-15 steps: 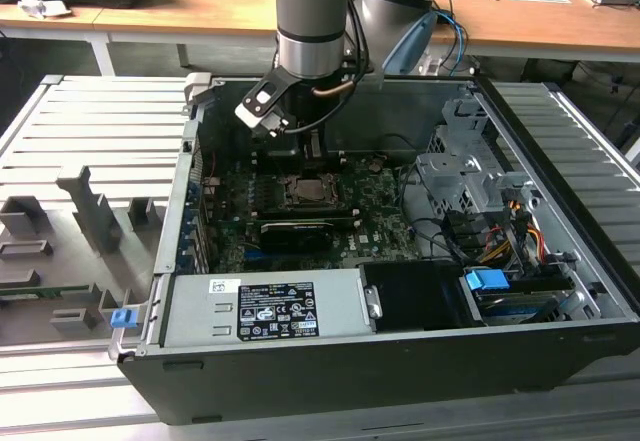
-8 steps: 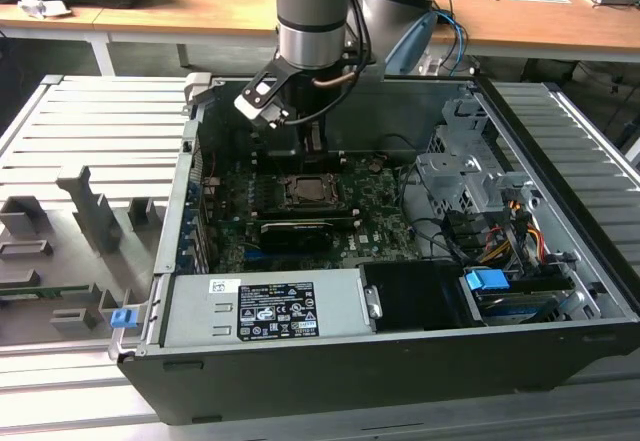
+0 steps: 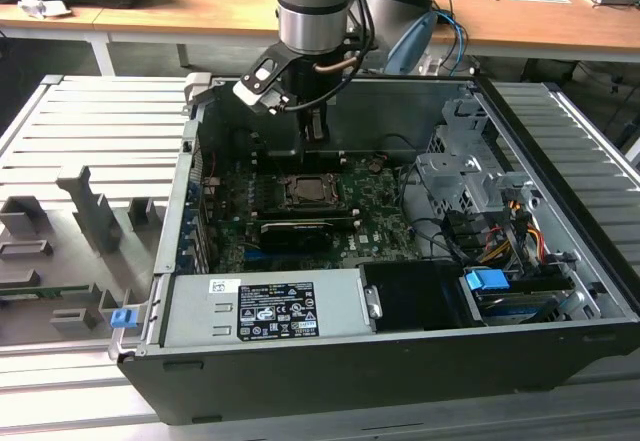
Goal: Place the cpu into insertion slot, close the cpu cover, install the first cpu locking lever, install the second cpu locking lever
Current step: 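Install the first cpu locking lever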
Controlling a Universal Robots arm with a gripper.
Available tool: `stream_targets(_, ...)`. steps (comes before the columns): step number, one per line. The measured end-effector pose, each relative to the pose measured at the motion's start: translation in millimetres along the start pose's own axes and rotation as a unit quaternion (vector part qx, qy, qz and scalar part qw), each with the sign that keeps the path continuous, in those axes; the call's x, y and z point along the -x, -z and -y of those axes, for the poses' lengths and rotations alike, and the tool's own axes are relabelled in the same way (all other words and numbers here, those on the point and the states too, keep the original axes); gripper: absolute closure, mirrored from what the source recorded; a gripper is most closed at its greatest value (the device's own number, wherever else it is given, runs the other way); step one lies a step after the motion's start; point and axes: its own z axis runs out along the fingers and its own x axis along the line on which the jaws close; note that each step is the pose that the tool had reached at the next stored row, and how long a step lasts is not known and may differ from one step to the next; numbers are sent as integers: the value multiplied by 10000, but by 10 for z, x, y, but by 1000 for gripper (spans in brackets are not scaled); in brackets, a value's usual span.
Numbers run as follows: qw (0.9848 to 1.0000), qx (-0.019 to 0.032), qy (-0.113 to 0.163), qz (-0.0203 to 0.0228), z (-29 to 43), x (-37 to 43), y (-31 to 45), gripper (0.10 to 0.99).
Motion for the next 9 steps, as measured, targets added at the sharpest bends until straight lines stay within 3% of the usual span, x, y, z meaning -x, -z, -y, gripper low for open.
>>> stream_targets(9,10000,1,2,-1,-3,-1,65,980)
